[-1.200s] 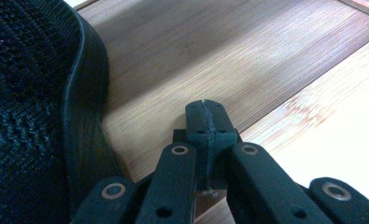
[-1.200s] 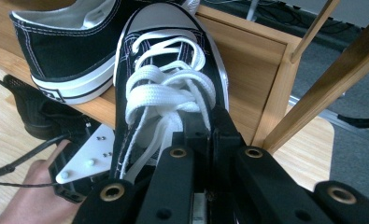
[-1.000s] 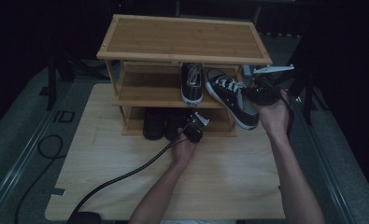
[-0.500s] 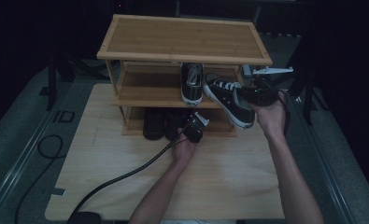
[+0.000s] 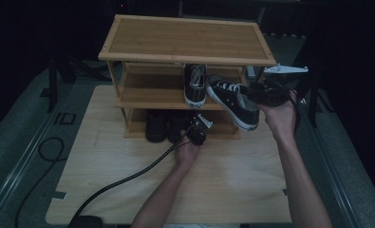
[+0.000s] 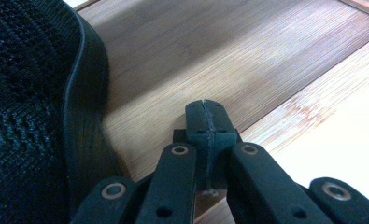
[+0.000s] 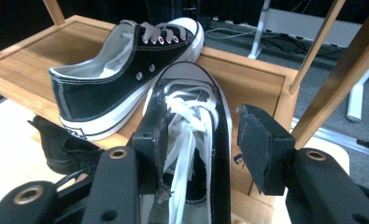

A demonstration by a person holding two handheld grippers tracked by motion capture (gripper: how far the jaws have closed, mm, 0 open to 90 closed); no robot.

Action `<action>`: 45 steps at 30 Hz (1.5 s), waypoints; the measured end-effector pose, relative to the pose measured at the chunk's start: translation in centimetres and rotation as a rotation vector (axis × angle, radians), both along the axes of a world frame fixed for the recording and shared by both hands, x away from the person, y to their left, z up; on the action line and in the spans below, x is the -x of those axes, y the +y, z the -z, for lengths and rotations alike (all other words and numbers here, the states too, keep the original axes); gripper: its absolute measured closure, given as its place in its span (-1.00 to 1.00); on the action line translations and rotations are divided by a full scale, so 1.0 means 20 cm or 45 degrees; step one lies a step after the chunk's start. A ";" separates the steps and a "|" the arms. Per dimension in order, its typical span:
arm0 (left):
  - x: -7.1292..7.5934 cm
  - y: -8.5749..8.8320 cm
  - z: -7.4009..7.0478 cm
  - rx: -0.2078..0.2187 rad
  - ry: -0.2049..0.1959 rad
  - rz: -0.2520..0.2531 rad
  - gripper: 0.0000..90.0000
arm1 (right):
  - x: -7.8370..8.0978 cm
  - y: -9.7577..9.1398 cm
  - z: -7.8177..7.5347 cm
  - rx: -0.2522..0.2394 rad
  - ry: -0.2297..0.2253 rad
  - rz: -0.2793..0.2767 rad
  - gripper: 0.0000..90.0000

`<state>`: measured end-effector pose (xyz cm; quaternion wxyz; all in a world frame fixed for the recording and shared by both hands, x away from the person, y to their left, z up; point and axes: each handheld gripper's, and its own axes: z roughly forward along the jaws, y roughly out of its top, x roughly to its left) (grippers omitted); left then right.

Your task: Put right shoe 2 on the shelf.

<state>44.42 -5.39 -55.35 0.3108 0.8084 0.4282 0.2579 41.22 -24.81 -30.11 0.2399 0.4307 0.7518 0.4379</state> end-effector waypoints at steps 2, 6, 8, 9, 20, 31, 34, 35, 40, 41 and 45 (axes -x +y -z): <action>0.00 0.00 0.00 0.000 0.000 0.000 1.00 | 0.01 -0.01 -0.02 -0.011 -0.010 -0.011 0.17; 0.00 0.00 0.00 0.001 0.000 0.000 1.00 | 0.05 -0.03 -0.03 -0.015 -0.025 -0.019 0.19; 0.00 0.00 0.00 -0.002 0.000 -0.001 1.00 | 0.08 -0.05 -0.03 -0.010 -0.038 -0.018 0.29; 0.00 0.00 0.00 -0.002 0.000 -0.001 1.00 | 0.09 -0.06 -0.03 -0.010 -0.041 -0.013 0.37; 0.00 0.00 0.00 0.000 0.000 -0.001 1.00 | 0.18 -0.16 -0.02 0.156 -0.063 0.041 1.00; 0.00 0.00 0.00 -0.002 0.002 -0.001 1.00 | 0.30 -0.19 0.11 0.192 0.003 0.007 1.00; 0.00 0.00 0.00 -0.002 0.003 0.001 1.00 | 0.32 -0.20 0.13 0.206 0.017 -0.005 1.00; 0.00 0.00 0.00 -0.002 0.003 0.001 1.00 | 0.32 -0.21 0.13 0.213 0.020 -0.006 1.00; 0.00 0.00 0.00 0.000 0.000 -0.001 1.00 | 0.37 -0.22 0.15 0.254 0.052 -0.036 1.00; 0.00 0.00 0.00 0.001 0.001 -0.001 1.00 | 0.37 -0.22 0.16 0.255 0.057 -0.039 1.00; 0.00 0.00 0.00 -0.002 0.001 0.000 1.00 | 0.40 -0.21 0.19 0.271 0.071 -0.060 1.00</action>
